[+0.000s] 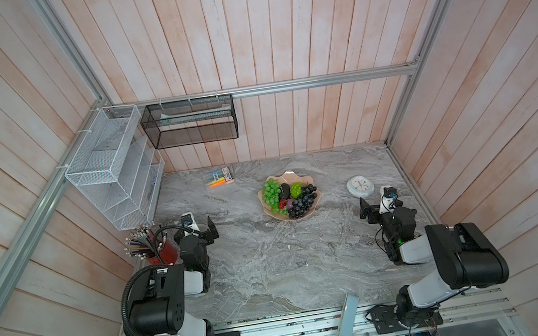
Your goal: Place and organize the fake fruits in the fruit bowl
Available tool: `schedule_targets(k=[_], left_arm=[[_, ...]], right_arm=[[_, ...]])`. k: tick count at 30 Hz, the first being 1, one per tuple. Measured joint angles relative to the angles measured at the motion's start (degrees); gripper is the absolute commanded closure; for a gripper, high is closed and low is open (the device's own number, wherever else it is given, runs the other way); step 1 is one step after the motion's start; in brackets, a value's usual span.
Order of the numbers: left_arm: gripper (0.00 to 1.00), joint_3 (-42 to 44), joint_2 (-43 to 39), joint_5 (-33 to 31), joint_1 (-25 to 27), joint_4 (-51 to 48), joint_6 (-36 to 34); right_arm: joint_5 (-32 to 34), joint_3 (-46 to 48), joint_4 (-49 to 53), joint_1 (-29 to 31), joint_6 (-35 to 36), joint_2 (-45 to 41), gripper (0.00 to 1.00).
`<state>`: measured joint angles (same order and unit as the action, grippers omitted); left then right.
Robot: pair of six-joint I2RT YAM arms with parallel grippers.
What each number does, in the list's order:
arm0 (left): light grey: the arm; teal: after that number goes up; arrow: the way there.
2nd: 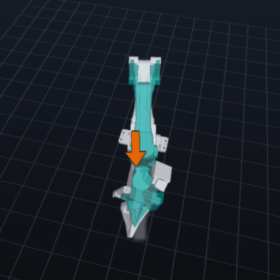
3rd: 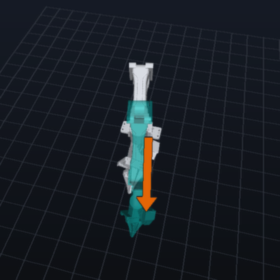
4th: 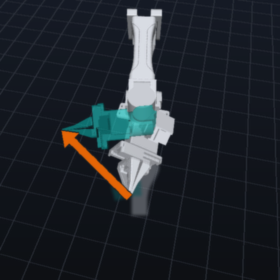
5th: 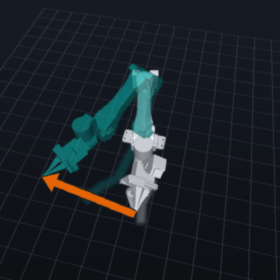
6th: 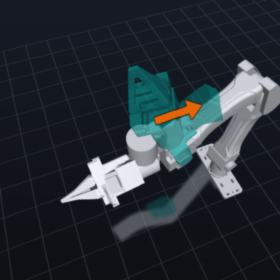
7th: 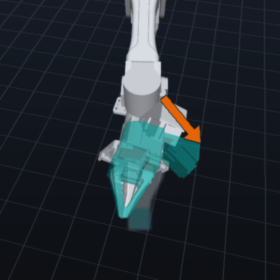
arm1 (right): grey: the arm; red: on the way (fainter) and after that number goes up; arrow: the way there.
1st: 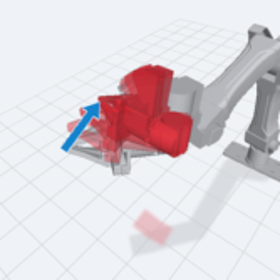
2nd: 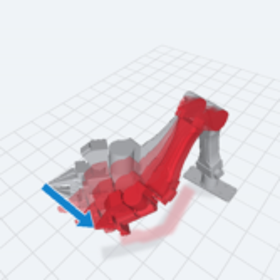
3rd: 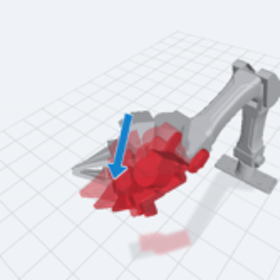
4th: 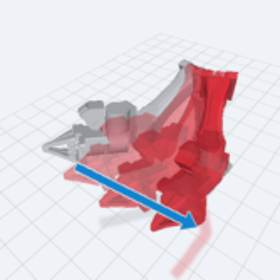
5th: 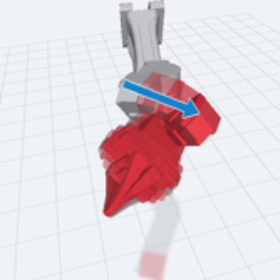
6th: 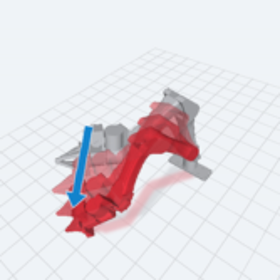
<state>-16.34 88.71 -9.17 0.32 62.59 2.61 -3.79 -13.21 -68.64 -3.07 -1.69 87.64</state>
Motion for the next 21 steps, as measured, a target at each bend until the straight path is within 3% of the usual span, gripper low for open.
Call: schedule_targets(k=[21], left_arm=[[0.0, 0.0, 0.0, 0.0, 0.0, 0.02, 0.0]], right_arm=[[0.42, 1.88, -2.64, -0.2, 0.02, -0.72, 0.02]])
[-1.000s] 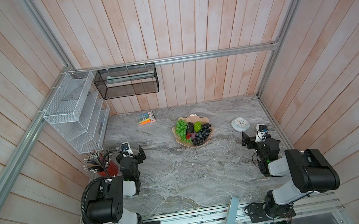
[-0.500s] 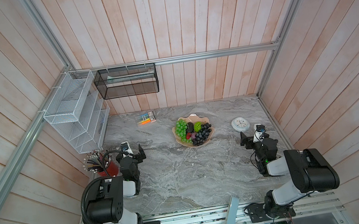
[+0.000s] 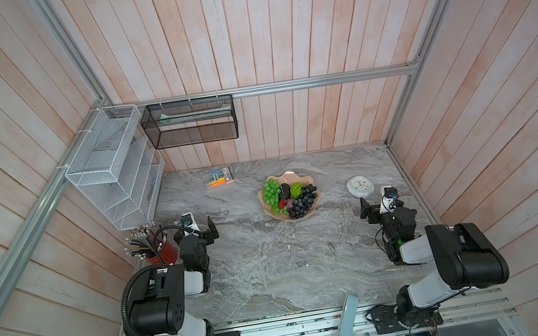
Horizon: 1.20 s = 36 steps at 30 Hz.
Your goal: Place and organize the fake fruits in the fruit bowl
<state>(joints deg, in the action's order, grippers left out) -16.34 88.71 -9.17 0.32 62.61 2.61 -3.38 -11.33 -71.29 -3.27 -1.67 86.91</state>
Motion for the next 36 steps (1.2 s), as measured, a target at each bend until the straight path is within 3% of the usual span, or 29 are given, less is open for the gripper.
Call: schedule_targets(k=[5, 12, 36], left_arm=[[0.0, 0.0, 0.0, 0.0, 0.0, 0.0, 0.0], [0.0, 0.02, 0.0, 0.02, 0.0, 0.0, -0.02], [0.0, 0.02, 0.0, 0.02, 0.0, 0.02, -0.02]], right_arm=[[2.25, 9.57, -10.64, -0.15, -0.46, -0.98, 0.02], [1.33, -2.86, -2.4, -0.2, -0.22, -0.33, 0.02], [1.31, -3.06, 1.99, -0.2, -0.2, -0.28, 0.02]])
